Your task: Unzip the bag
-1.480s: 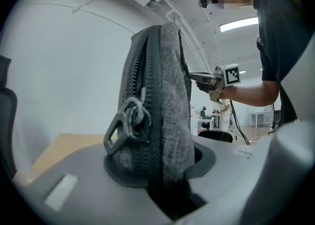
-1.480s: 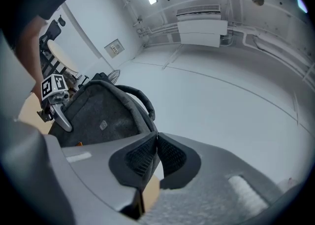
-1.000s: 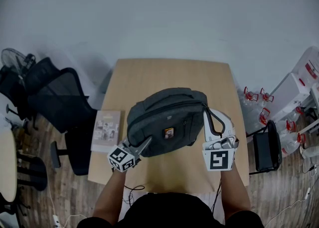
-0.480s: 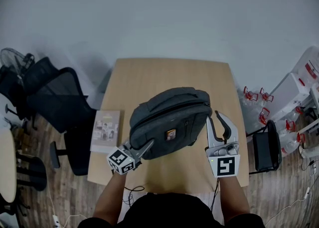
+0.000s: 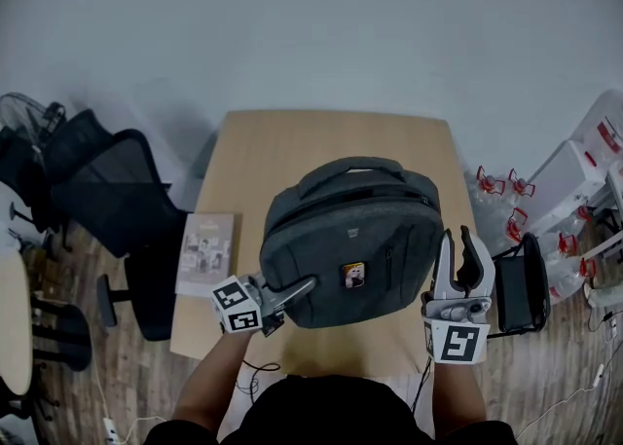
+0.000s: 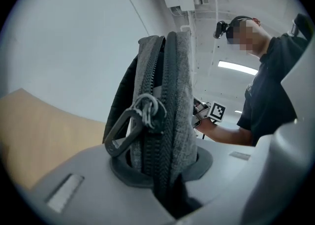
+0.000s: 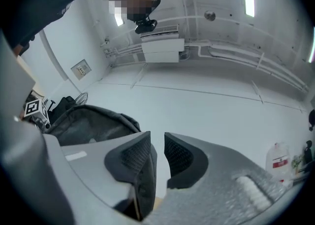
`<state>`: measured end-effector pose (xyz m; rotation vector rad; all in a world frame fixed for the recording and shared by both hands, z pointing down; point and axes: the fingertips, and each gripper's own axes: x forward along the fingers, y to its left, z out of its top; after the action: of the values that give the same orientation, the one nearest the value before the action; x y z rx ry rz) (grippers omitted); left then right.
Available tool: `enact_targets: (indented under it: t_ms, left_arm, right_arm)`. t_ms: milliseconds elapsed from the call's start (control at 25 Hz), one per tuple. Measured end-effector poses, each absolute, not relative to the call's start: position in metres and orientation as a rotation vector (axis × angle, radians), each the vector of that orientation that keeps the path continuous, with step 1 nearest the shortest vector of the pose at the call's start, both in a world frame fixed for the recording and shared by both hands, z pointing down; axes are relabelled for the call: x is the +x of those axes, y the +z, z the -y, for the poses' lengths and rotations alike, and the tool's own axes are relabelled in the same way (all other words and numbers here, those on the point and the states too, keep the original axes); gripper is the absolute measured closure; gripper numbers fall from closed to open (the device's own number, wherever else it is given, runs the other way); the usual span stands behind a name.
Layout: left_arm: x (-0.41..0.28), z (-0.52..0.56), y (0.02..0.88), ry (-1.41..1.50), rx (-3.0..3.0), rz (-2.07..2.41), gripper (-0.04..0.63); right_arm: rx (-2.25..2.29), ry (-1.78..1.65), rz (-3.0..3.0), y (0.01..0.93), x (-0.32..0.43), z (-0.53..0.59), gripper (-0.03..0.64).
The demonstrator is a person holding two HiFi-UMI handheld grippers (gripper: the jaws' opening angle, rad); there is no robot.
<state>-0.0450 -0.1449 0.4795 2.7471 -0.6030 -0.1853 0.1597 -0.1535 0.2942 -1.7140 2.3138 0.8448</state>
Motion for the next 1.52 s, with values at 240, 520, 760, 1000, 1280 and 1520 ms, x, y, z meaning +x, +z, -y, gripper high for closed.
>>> enact_targets:
  t_ms: [240, 520, 760, 1000, 1280, 1520]
  left_arm:
    - [-0.028, 0.163, 0.51, -0.168, 2.597, 0.474, 0.491]
    - [-0.04, 0.201, 0.546, -0.261, 2.305, 0.438, 0.489]
    - [-0.046, 0.215, 0.576, -0.308, 2.03, 0.411, 0.488]
    - [-0.051, 0.215, 0.611, -0.125, 1.971, 0.466, 0.488]
    - [-0.046, 0.228, 0.654, 0.058, 1.95, 0.576, 0.48]
    - [-0.052, 0.235, 0.68, 0.121, 1.896, 0.638, 0.472]
  right_arm:
    - [-1.696, 0.89, -2.267, 0.278, 0.148, 0.135, 0.526]
    - [-1.7, 0.847, -2.368, 0.306, 0.136, 0.135, 0.526]
    - [-1.673, 0.766, -2.468, 0.335, 0.122, 0.137, 0.526]
    - [-1.646, 0.709, -2.553, 0.358, 0.103, 0.136, 0.526]
    - [-1.637, 0.63, -2.605, 0.377, 0.095, 0.136, 0.526]
    - [-1.622, 0.554, -2.648, 0.397, 0.089, 0.133, 0.526]
